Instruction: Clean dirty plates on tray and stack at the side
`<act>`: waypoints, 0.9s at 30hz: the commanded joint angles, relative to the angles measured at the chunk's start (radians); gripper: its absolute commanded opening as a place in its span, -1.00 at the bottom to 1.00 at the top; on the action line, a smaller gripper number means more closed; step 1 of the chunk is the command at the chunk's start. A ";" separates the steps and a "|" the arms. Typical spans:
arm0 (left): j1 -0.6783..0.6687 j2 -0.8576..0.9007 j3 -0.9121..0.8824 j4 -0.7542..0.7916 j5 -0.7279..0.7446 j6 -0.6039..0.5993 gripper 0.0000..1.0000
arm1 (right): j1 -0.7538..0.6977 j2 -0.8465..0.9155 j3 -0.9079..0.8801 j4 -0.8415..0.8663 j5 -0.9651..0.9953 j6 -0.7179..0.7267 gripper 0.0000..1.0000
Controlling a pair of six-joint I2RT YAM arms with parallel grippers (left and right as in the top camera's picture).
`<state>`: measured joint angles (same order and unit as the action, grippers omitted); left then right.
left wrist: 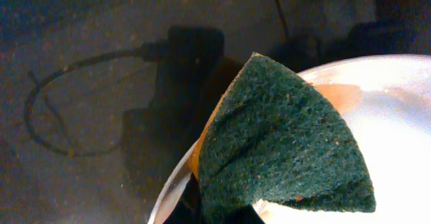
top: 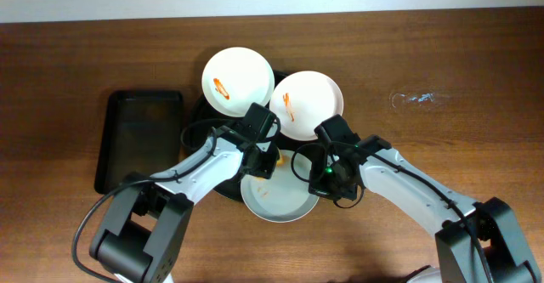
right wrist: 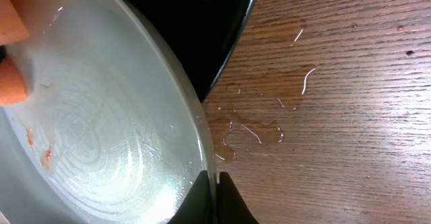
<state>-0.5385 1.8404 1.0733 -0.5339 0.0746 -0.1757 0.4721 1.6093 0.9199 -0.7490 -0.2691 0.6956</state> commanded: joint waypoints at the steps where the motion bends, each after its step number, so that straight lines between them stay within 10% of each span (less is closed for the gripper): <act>1: 0.005 0.076 -0.031 0.003 -0.061 0.012 -1.00 | 0.006 0.003 -0.001 -0.003 -0.015 -0.011 -0.92; 27: 0.005 -0.182 0.050 -0.024 -0.429 0.005 -1.00 | 0.006 0.003 -0.001 -0.003 -0.015 -0.011 -0.92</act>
<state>-0.5335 1.7134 1.1130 -0.5602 -0.2672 -0.1761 0.4732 1.6096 0.9180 -0.7513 -0.2901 0.6952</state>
